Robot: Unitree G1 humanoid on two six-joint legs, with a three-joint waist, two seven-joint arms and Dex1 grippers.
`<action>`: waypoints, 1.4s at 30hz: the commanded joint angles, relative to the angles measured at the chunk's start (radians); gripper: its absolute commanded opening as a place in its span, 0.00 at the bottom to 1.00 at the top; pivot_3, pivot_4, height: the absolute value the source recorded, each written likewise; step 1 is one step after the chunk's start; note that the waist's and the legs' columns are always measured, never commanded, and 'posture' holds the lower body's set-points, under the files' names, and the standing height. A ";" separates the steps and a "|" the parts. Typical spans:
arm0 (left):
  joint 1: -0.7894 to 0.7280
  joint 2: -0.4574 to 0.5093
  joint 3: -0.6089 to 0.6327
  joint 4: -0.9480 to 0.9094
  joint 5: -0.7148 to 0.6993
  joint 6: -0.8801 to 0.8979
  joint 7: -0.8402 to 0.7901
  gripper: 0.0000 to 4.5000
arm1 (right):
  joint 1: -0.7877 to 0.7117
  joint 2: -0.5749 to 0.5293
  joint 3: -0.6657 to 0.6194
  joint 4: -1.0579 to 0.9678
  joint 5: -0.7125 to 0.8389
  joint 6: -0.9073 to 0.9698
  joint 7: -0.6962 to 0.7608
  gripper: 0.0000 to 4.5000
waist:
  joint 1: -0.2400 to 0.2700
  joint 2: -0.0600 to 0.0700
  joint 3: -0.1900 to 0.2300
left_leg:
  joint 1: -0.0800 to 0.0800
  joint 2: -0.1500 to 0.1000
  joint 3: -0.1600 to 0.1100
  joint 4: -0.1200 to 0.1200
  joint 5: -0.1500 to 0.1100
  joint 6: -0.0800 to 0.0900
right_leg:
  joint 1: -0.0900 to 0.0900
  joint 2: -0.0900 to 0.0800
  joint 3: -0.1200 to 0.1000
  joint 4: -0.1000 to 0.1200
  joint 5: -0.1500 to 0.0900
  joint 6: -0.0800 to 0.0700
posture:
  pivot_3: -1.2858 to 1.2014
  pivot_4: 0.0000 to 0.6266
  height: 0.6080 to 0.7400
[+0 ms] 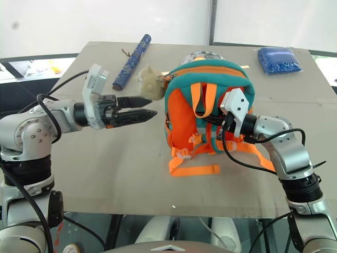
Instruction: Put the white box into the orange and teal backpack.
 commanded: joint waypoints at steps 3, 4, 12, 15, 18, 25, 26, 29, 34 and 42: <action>-0.035 0.003 -0.009 0.031 0.035 -0.073 0.041 0.99 | -0.003 -0.008 -0.021 -0.022 0.003 0.010 0.005 0.00 | 0.001 0.000 0.000 | 0.000 0.000 0.000 -0.001 0.000 0.000 | 0.000 0.000 0.000 -0.001 0.000 0.000 | 0.52 0.24 0.95; -0.043 0.000 -0.014 0.045 0.050 -0.091 0.054 0.99 | -0.001 -0.009 -0.023 -0.024 0.004 0.012 0.005 0.00 | 0.001 0.000 0.000 | 0.000 0.000 0.000 0.000 0.000 0.000 | 0.000 0.000 0.000 -0.001 0.000 0.000 | 0.52 0.24 0.95; -0.108 -0.082 -0.060 0.110 0.089 -0.156 0.123 0.99 | 0.007 -0.006 -0.026 -0.038 0.010 0.028 0.002 0.00 | 0.001 0.000 0.000 | 0.000 0.000 0.000 0.000 0.000 0.000 | 0.000 0.000 0.000 0.000 0.000 0.000 | 0.52 0.24 0.95; -0.108 -0.103 -0.072 0.106 0.085 -0.170 0.116 0.99 | 0.010 -0.004 -0.025 -0.051 0.014 0.036 -0.001 0.00 | 0.001 0.000 0.000 | -0.001 0.000 0.000 0.000 0.000 0.000 | 0.000 0.000 0.000 -0.001 0.000 0.000 | 0.52 0.24 0.95; -0.092 -0.094 -0.079 0.087 0.071 -0.175 0.083 0.87 | 0.017 -0.005 -0.031 -0.067 0.019 0.047 -0.008 0.00 | 0.000 0.000 0.000 | -0.001 0.000 0.000 0.000 0.000 0.000 | -0.001 0.000 0.000 0.000 0.000 0.000 | 0.52 0.24 0.95; -0.067 -0.098 -0.026 0.101 0.038 -0.161 0.096 0.30 | -0.003 0.038 -0.082 -0.057 0.057 0.130 -0.102 0.00 | 0.000 0.000 0.000 | -0.001 0.000 0.000 0.000 0.000 0.000 | -0.001 0.000 0.000 0.000 0.000 0.000 | 0.52 0.24 0.95; -0.055 -0.097 -0.014 0.100 0.024 -0.152 0.097 0.23 | -0.015 0.052 -0.096 -0.049 0.064 0.147 -0.128 0.00 | -0.001 0.000 0.000 | -0.001 0.000 0.000 0.000 0.000 0.000 | -0.001 0.000 0.000 0.000 0.000 0.000 | 0.52 0.24 0.95; -0.020 -0.111 0.049 0.097 -0.047 -0.100 0.120 0.09 | -0.051 0.091 -0.144 -0.023 0.085 0.207 -0.214 0.00 | 0.000 0.000 0.000 | -0.001 0.000 0.000 -0.001 0.000 0.000 | -0.002 0.000 0.000 0.000 0.000 0.000 | 0.52 0.24 0.95; 0.101 -0.108 0.099 0.068 -0.109 -0.032 0.160 0.09 | -0.111 0.138 -0.215 0.044 0.091 0.283 -0.348 0.00 | 0.000 0.000 0.000 | -0.002 0.001 0.000 -0.001 0.000 0.000 | -0.002 0.000 0.001 0.000 0.000 0.000 | 0.52 0.24 0.95; 0.355 -0.117 0.039 0.053 -0.021 -0.100 0.203 0.09 | -0.146 0.158 -0.276 0.096 0.101 0.315 -0.457 0.00 | 0.002 0.001 -0.001 | -0.002 0.000 0.002 -0.002 0.000 0.000 | -0.003 -0.001 0.002 0.000 0.000 0.000 | 0.52 0.24 0.95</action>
